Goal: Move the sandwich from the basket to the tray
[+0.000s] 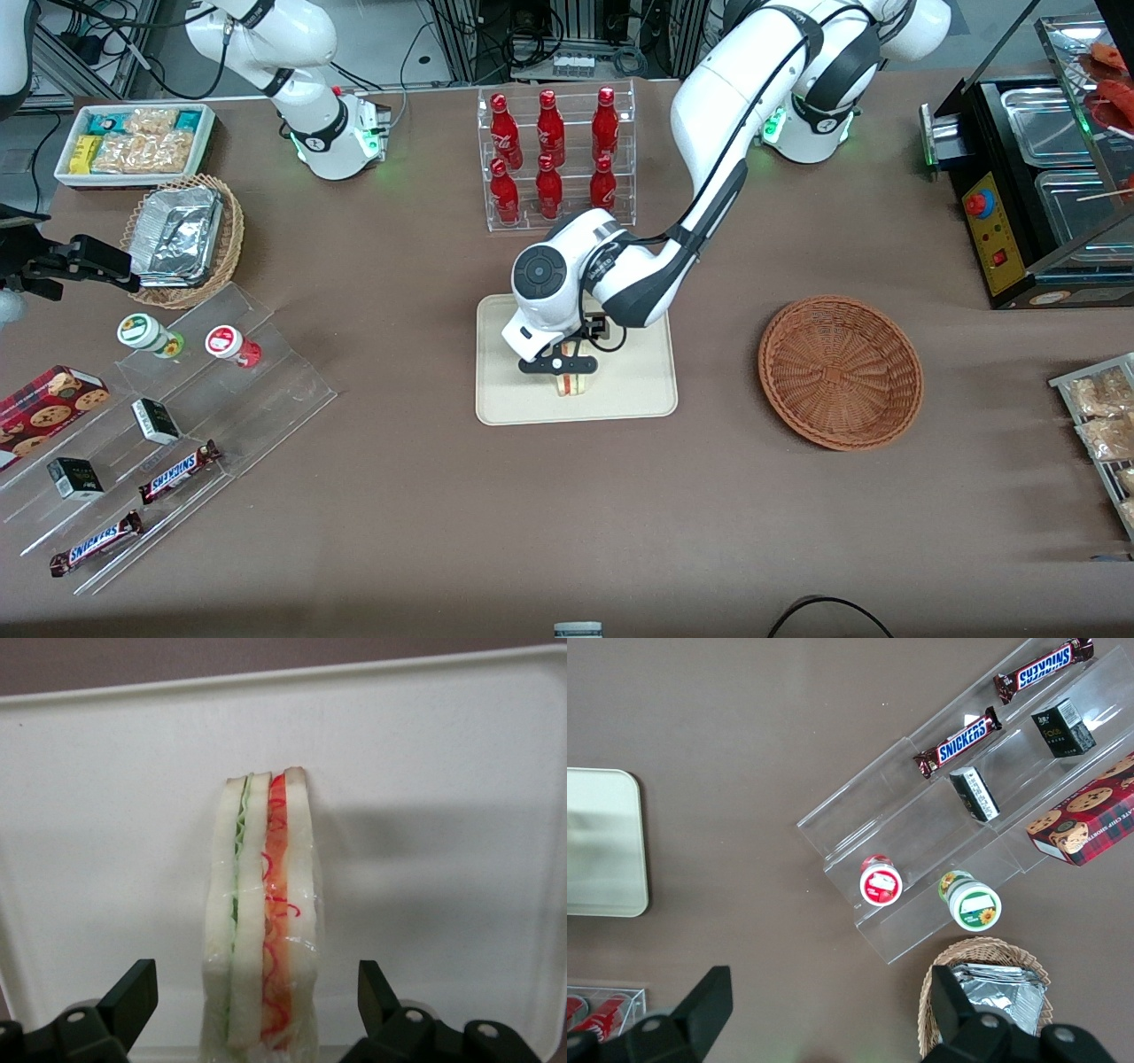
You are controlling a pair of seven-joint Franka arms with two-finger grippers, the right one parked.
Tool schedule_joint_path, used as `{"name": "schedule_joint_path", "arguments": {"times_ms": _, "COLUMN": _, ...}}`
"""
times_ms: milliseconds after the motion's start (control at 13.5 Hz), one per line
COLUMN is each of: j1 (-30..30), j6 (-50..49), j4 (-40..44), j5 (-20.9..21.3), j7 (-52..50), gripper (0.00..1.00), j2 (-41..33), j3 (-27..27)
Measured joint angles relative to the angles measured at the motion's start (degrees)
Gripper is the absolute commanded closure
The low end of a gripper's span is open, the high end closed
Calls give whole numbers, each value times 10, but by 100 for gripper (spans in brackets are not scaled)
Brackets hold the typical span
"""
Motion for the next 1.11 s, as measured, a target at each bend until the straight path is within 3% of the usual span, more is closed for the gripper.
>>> {"name": "schedule_joint_path", "arguments": {"times_ms": 741, "j1": 29, "j6": -90, "j4": 14, "j5": -1, "j7": 20, "gripper": 0, "j2": -104, "j3": 5}}
{"name": "schedule_joint_path", "arguments": {"times_ms": 1111, "j1": 114, "j6": -175, "j4": 7, "j5": -57, "j7": 61, "gripper": 0, "j2": -159, "j3": 9}}
